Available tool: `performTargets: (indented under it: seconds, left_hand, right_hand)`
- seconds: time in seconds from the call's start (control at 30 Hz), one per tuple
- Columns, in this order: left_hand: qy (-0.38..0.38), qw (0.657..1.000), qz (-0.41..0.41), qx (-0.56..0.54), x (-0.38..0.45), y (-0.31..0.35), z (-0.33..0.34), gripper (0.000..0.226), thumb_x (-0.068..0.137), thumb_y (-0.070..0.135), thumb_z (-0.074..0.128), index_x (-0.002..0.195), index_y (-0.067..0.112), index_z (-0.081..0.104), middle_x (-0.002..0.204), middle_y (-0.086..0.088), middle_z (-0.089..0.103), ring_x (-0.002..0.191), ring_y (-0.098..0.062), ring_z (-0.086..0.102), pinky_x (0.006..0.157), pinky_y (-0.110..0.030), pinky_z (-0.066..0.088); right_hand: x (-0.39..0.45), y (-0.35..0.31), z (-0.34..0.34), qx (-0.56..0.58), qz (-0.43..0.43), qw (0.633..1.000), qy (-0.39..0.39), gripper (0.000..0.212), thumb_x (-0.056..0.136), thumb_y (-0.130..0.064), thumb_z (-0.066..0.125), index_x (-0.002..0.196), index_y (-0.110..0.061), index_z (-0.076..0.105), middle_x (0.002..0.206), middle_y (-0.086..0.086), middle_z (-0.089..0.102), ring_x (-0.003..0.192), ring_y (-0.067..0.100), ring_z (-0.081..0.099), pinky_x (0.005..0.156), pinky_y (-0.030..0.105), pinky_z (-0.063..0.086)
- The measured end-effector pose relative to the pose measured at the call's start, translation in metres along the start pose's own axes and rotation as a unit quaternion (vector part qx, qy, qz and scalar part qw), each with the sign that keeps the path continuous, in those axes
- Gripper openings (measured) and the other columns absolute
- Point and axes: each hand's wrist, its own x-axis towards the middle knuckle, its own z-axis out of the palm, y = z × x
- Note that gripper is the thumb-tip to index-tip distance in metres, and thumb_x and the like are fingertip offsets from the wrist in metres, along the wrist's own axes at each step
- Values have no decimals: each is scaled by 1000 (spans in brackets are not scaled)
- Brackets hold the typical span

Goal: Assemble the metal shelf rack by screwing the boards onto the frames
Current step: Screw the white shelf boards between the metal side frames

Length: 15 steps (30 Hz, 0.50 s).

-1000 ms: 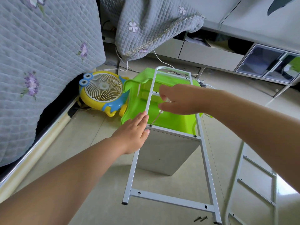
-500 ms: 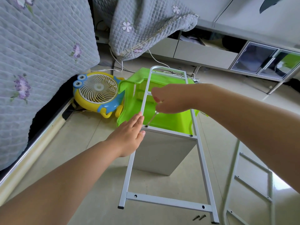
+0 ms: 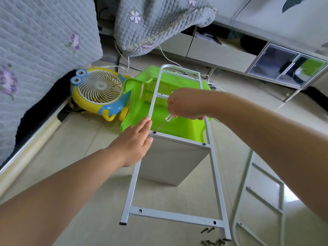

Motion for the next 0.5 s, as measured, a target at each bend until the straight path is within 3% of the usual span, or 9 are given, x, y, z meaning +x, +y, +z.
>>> performTargets:
  seconds: [0.07,0.13,0.27,0.33,0.43,0.5]
  left_hand:
    - [2,1000,-1,-5,0,-1,0,55,101,23,27,148,11,1,156,4,-11,144,-11,1,117,-31,6]
    - [0,1000,-2,-7,0,0,1,56,101,24,27,149,11,0,156,4,-11,144,-12,2,117,-32,6]
    - [-2,1000,-2,-4,-1,0,0,56,101,24,27,149,11,0,156,4,-13,144,-12,4,116,-32,8]
    - [-3,1000,-2,-2,-3,1,0,56,101,25,27,148,11,-1,156,4,-13,144,-12,3,116,-32,8]
    - [-5,1000,-4,-1,-5,2,-1,56,101,25,26,148,11,0,156,4,-13,144,-13,4,116,-32,8]
    - [-5,1000,-2,2,-6,2,-1,56,101,24,26,148,10,0,156,3,-13,144,-14,4,116,-32,7]
  right_hand:
    - [-4,-2,3,-29,-20,999,17,28,98,-22,35,105,-2,54,78,5,50,72,24,49,49,19,37]
    - [-10,-2,3,-38,-45,998,24,30,96,-28,40,116,-8,49,97,1,53,89,21,49,64,22,35]
    - [-14,0,1,-56,-84,995,14,22,93,-14,42,114,-15,49,71,-13,34,65,4,37,51,13,25]
    - [-12,-1,0,-53,-94,994,35,18,94,-16,44,110,-13,53,70,-15,32,71,10,38,52,10,24]
    - [-5,-5,2,-20,-63,995,71,18,93,-16,45,99,-3,57,71,-2,45,75,17,42,48,12,27]
    - [3,-6,2,66,-9,996,57,19,90,-10,46,85,6,56,64,13,47,53,23,42,36,18,30]
